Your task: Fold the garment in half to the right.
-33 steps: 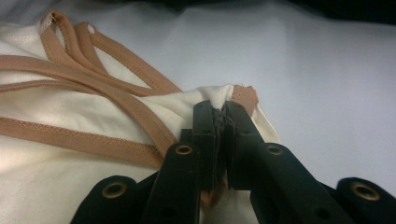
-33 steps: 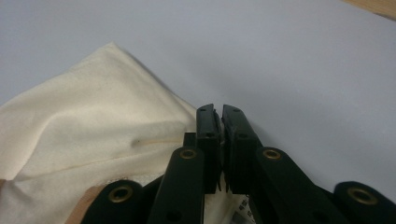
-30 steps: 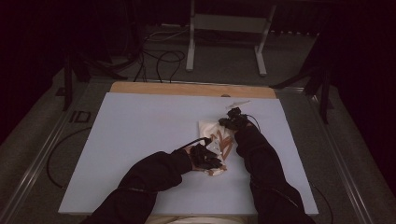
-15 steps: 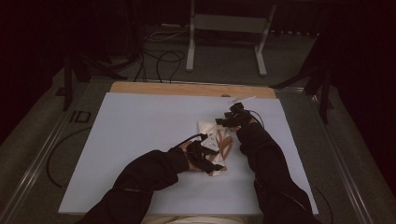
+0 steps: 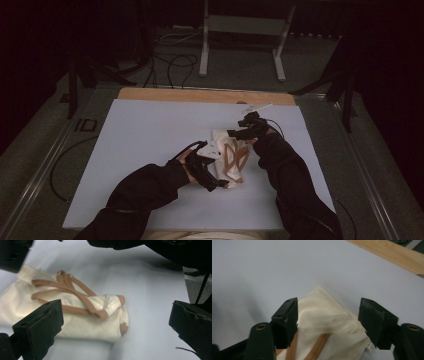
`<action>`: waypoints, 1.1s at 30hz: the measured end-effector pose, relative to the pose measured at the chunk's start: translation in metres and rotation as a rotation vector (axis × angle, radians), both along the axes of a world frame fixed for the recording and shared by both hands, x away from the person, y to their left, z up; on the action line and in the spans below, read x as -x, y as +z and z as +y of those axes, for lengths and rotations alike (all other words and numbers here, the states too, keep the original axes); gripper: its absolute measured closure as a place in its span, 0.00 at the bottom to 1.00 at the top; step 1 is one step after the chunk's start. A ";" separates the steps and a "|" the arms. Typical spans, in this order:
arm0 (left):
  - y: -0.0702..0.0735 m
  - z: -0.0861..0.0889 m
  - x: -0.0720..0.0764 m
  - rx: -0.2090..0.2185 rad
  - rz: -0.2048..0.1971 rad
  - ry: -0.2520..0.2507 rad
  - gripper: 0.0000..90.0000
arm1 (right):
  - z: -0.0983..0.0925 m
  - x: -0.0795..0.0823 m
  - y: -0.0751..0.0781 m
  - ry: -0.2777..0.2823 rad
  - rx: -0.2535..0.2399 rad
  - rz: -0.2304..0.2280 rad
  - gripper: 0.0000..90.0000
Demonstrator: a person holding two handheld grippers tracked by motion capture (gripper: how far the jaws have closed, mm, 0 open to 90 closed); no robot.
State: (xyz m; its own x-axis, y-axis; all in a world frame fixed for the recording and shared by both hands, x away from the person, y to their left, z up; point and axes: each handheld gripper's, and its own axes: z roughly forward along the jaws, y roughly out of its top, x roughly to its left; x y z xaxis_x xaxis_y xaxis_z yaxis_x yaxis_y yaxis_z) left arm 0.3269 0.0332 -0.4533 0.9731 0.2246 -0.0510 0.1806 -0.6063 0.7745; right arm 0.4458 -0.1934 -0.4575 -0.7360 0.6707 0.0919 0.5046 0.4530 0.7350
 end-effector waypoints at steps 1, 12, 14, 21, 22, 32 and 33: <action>0.000 0.004 0.002 0.005 0.000 0.009 0.00 | 0.001 0.002 0.000 0.001 0.000 0.002 0.41; -0.014 0.069 0.023 0.054 -0.006 0.136 0.00 | 0.016 0.021 -0.016 0.068 0.054 0.031 0.51; -0.025 0.093 0.033 0.064 0.019 0.185 0.00 | 0.021 0.022 -0.023 0.077 0.081 0.041 0.50; -0.040 0.126 0.048 0.107 0.044 0.262 0.00 | 0.030 0.023 -0.035 0.102 0.146 0.046 0.67; -0.041 0.131 0.049 0.109 0.040 0.279 0.00 | 0.031 0.024 -0.035 0.097 0.163 0.046 0.79; -0.051 0.170 0.054 0.147 0.046 0.436 0.00 | 0.007 0.034 -0.016 0.022 0.123 -0.039 0.97; -0.051 0.172 0.055 0.147 0.045 0.443 0.00 | 0.004 0.035 -0.015 0.014 0.122 -0.047 0.97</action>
